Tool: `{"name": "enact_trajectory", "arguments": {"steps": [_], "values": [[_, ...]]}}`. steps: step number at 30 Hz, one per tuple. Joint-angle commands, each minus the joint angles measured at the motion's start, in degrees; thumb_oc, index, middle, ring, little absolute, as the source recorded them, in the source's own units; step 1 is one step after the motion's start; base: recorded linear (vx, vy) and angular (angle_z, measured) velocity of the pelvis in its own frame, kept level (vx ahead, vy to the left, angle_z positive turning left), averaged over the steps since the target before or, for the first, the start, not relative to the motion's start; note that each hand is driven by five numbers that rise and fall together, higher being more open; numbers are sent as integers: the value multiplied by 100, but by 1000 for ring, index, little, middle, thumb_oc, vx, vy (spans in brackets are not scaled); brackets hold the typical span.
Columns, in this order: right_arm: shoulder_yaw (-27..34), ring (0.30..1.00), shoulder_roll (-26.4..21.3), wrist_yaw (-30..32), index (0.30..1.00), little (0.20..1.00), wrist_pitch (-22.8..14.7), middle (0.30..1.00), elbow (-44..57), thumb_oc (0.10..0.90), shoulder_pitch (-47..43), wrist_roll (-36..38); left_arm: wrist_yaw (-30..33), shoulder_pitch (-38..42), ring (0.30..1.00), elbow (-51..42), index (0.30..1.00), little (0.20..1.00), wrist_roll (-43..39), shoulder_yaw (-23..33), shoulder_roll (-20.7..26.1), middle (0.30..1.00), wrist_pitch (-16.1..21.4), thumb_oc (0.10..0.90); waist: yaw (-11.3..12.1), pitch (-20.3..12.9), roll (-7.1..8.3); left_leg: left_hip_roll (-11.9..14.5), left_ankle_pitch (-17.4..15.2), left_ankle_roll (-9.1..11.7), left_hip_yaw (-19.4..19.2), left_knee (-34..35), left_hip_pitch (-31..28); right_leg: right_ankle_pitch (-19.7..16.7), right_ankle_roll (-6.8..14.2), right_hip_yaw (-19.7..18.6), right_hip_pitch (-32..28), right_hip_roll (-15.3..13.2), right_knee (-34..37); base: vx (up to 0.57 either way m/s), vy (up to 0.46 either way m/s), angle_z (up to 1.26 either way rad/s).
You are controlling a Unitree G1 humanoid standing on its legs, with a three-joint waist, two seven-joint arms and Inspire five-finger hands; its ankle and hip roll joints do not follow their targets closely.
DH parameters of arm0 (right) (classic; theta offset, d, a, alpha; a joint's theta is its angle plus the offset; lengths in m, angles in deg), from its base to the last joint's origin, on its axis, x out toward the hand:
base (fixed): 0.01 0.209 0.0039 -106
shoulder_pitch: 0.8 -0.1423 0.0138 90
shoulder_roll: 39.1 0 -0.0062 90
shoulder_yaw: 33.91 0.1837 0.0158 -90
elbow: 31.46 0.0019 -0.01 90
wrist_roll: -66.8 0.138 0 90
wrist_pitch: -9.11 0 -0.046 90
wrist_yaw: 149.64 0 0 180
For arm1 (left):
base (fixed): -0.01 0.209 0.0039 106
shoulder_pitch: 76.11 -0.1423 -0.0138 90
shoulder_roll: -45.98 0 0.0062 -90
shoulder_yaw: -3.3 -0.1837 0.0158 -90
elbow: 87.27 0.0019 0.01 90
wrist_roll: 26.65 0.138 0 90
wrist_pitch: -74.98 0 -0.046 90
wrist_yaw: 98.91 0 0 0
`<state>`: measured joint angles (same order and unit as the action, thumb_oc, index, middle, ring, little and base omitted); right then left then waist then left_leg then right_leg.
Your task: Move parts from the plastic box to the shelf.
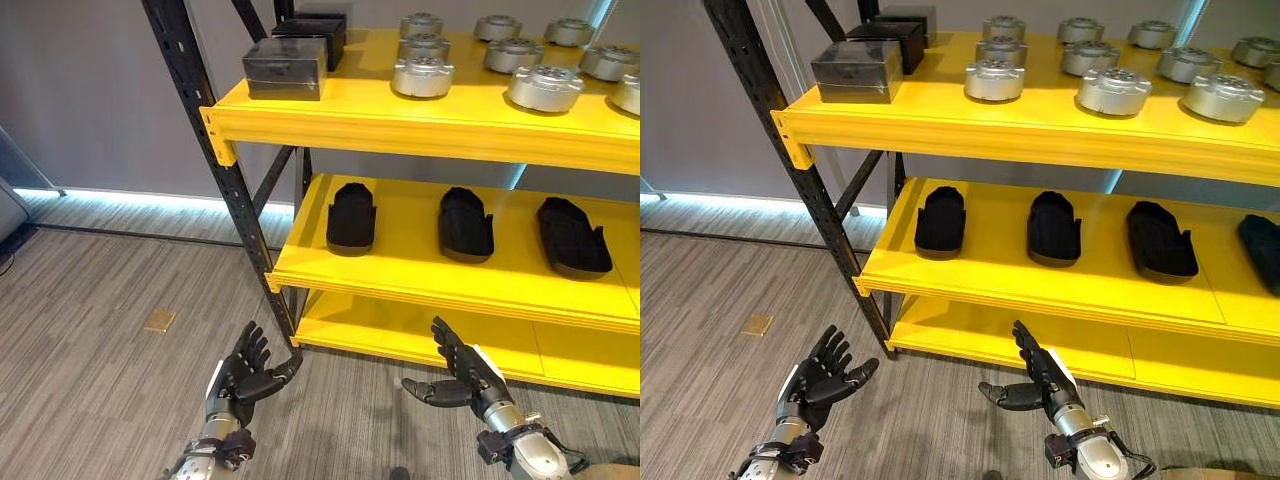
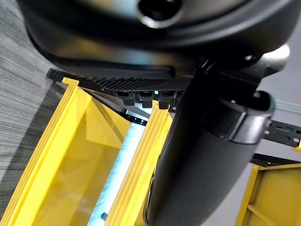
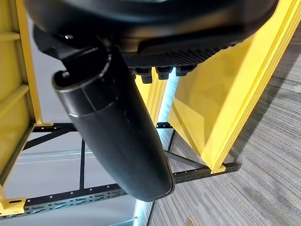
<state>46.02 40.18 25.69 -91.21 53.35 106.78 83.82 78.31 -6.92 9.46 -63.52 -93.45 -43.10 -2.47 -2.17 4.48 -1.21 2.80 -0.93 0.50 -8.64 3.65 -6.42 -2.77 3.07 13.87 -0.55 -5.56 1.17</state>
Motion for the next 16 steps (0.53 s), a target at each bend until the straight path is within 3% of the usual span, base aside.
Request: {"name": "enact_trajectory", "arguments": {"steps": [1,16], "values": [[60,1000,9,61,1000,1000,-505,1000,329,900,-359,213,-95,276,1000,-311,1000,1000,200,223,242,1000,498,900,-42,-408,278,-127,-58,-53,163,95,30,-104,472,-454,-2,-227,-28,20,-19,-23],[133,1000,47,10,1000,1000,-492,1000,272,900,-271,275,-166,287,1000,-250,1000,1000,190,149,224,1000,489,900,-112,-480,268,-85,-54,-12,97,123,-54,-113,463,-536,-105,-179,77,5,-8,-9]]}}
